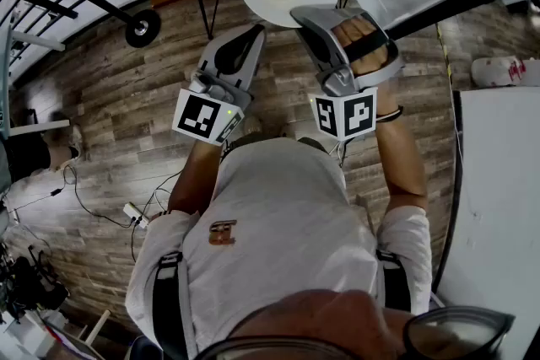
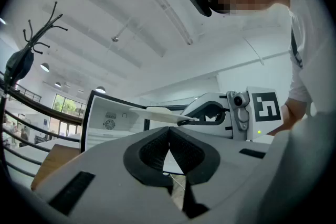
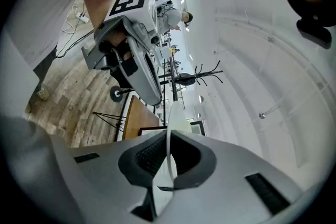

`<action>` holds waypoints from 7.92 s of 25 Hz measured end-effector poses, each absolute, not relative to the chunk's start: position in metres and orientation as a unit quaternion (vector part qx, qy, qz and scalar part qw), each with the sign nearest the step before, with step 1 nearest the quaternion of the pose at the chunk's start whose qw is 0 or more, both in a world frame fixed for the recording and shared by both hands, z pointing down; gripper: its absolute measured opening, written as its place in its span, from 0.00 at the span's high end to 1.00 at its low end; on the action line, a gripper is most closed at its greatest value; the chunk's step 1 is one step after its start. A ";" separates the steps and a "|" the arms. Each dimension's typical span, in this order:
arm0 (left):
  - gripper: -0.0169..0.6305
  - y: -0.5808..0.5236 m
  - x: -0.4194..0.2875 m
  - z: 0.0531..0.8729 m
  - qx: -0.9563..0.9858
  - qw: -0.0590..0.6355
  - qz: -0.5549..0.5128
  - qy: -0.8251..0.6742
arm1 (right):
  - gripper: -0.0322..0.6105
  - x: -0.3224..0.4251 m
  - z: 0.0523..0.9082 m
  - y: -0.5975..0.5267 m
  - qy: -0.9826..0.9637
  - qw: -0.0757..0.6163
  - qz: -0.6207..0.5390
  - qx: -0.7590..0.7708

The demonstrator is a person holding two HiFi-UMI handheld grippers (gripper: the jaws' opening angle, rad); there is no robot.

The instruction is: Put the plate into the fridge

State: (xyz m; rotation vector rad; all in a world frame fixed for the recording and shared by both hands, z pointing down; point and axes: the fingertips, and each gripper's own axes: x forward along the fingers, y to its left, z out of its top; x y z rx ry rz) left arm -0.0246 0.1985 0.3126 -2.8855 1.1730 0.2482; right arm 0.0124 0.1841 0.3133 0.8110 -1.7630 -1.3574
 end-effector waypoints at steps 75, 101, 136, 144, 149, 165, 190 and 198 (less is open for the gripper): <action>0.95 -0.216 -0.016 0.327 -0.900 0.013 0.061 0.432 | 0.89 0.031 0.343 -0.255 -0.691 0.396 -0.528 0.294; 0.95 -0.279 -0.016 0.325 -0.895 0.014 0.054 0.443 | 0.89 0.039 0.369 -0.362 -0.709 0.426 -0.487 0.282; 0.95 -0.282 -0.035 0.331 -0.898 0.012 0.038 0.438 | 0.88 0.024 0.392 -0.401 -0.721 0.482 -0.444 0.225; 0.95 -0.280 -0.026 0.332 -0.903 0.015 0.033 0.428 | 0.88 0.026 0.388 -0.394 -0.747 0.476 -0.412 0.211; 0.95 -0.280 -0.023 0.333 -0.906 0.013 0.031 0.423 | 0.82 0.027 0.394 -0.391 -0.753 0.483 -0.398 0.203; 0.95 -0.280 -0.014 0.340 -0.911 0.009 0.034 0.412 | 0.75 0.034 0.400 -0.381 -0.735 0.463 -0.436 0.236; 0.95 -0.278 -0.012 0.340 -0.907 0.005 0.032 0.420 | 0.87 0.017 0.352 -0.291 -0.920 0.126 -0.200 0.313; 0.95 -0.274 -0.012 0.340 -0.906 0.008 0.037 0.421 | 0.89 0.015 0.351 -0.277 -0.948 -0.005 -0.045 0.316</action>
